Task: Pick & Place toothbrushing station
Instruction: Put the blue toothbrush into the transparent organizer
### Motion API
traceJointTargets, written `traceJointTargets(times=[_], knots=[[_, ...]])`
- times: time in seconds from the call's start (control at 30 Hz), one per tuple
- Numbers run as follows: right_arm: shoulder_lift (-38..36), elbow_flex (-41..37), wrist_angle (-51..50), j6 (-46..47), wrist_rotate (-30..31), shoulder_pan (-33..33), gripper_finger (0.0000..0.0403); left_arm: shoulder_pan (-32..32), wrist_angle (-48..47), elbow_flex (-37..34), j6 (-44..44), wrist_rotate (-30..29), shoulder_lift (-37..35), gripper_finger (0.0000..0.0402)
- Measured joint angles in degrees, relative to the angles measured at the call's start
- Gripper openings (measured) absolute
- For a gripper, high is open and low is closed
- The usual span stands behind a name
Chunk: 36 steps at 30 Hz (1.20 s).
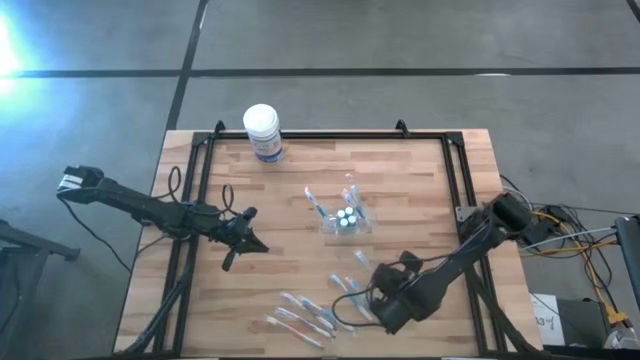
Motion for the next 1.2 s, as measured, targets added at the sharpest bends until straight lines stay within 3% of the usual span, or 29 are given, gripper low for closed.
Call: traceJointTargets(times=[0.13, 0.3, 0.47, 0.6, 0.8, 1.0, 1.2], knots=[[-2.65, 0.05, 5.46, -3.22, 9.73, 0.47, 0.0017, 0.00, 1.72, 0.00, 1.99, -0.01, 0.02, 0.0012], [-4.61, 0.03, 17.44, -18.36, 18.31, -0.77, 0.0017, -0.16, 5.89, 1.20, 2.17, 2.05, 0.15, 0.0010], [-5.84, 0.03, 28.01, -34.39, 20.82, -4.23, 0.0016, -0.46, 6.21, 6.17, 3.96, 3.02, 1.25, 0.0005], [-6.04, 0.03, 35.73, -43.91, 25.19, -5.99, 0.0016, -1.49, 7.49, 9.80, 7.10, 6.23, 3.29, 0.0007], [-5.54, -0.13, 44.38, -55.90, 27.40, -7.75, 0.0016, -2.34, 13.60, 12.33, 8.47, 5.33, 7.62, 0.0021], [-5.19, -0.15, 49.34, -63.24, 27.32, -9.62, 0.0016, -3.36, 13.89, 15.16, 13.46, 5.44, 14.36, 0.0065], [-5.20, -0.21, 52.38, -68.44, 26.49, -11.16, 0.0016, -4.68, 13.97, 20.08, 13.09, 5.38, 20.45, 0.0153]])
